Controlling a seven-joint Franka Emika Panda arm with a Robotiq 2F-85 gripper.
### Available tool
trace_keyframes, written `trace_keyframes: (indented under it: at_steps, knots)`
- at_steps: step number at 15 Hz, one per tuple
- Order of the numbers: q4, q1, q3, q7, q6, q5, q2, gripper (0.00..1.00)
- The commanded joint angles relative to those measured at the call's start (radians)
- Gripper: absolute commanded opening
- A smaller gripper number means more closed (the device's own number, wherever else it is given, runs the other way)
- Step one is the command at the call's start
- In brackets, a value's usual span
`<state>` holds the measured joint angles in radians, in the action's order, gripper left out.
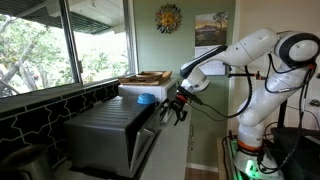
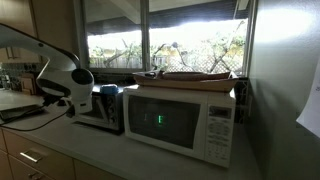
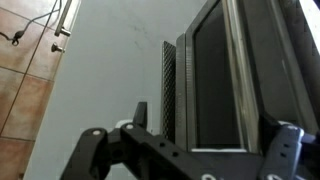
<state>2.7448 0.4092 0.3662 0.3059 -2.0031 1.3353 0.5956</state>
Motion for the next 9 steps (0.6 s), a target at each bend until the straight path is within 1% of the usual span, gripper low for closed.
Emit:
trace_keyframes:
  at_steps: [1,2,5,9]
  knots:
    - [0.000,0.046,-0.057,-0.055,0.154,0.048,-0.075,1.00]
    - [0.000,0.061,-0.068,-0.061,0.188,0.043,-0.093,1.00]
    - [0.000,0.108,-0.069,-0.076,0.223,0.008,-0.141,1.00]
    - [-0.002,0.154,-0.058,-0.067,0.278,-0.035,-0.162,1.00]
